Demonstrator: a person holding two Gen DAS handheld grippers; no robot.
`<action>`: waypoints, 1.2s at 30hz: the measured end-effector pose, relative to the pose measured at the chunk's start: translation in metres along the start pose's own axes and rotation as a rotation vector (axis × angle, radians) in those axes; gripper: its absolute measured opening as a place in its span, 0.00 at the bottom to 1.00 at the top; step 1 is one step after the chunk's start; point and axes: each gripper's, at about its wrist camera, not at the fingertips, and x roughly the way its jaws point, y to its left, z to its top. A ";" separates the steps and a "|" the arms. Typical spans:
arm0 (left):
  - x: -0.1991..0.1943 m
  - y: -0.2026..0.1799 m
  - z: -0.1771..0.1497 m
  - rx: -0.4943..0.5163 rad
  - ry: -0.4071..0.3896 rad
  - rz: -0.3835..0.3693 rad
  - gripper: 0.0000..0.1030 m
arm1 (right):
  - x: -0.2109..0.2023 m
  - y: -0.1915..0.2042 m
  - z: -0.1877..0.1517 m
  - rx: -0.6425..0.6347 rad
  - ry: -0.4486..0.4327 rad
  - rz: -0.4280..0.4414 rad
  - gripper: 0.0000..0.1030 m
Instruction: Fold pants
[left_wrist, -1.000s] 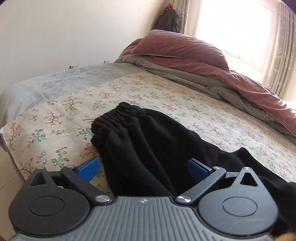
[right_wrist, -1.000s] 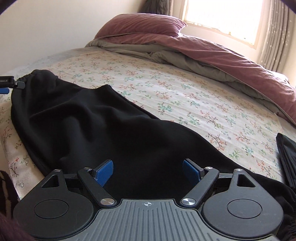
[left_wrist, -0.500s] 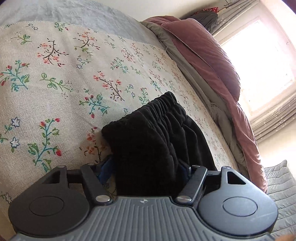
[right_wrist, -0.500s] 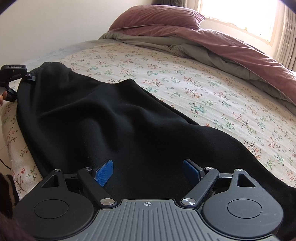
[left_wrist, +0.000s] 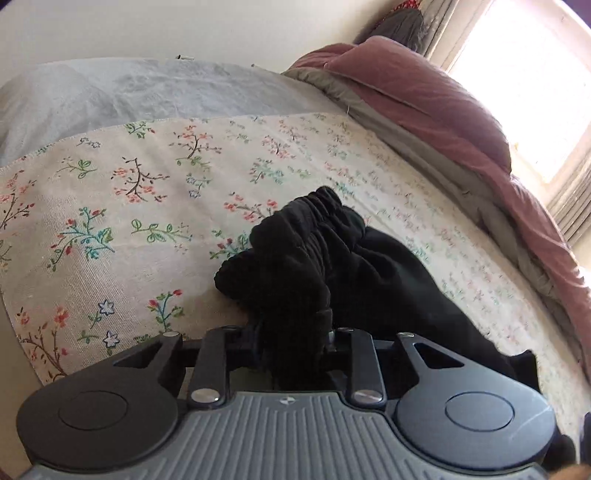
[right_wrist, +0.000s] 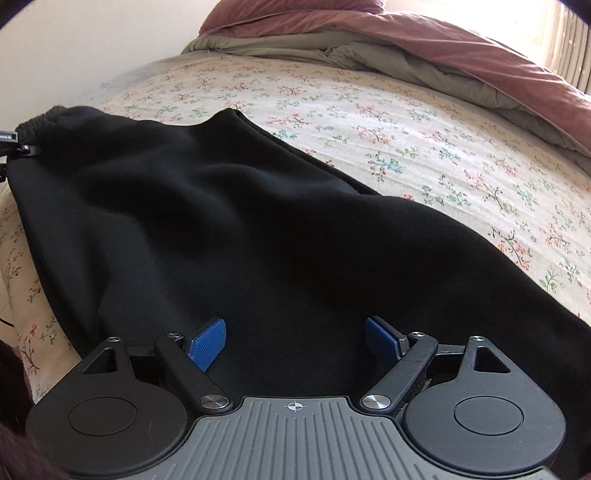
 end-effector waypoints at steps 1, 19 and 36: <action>-0.001 -0.002 -0.002 0.014 -0.010 0.006 0.41 | 0.000 0.000 0.000 -0.003 0.000 0.001 0.83; -0.037 -0.129 -0.008 0.488 -0.155 -0.176 0.76 | -0.019 -0.064 0.045 0.097 -0.164 -0.108 0.80; 0.101 -0.273 -0.047 0.784 0.183 -0.487 0.25 | -0.008 -0.112 0.037 0.148 -0.132 -0.121 0.67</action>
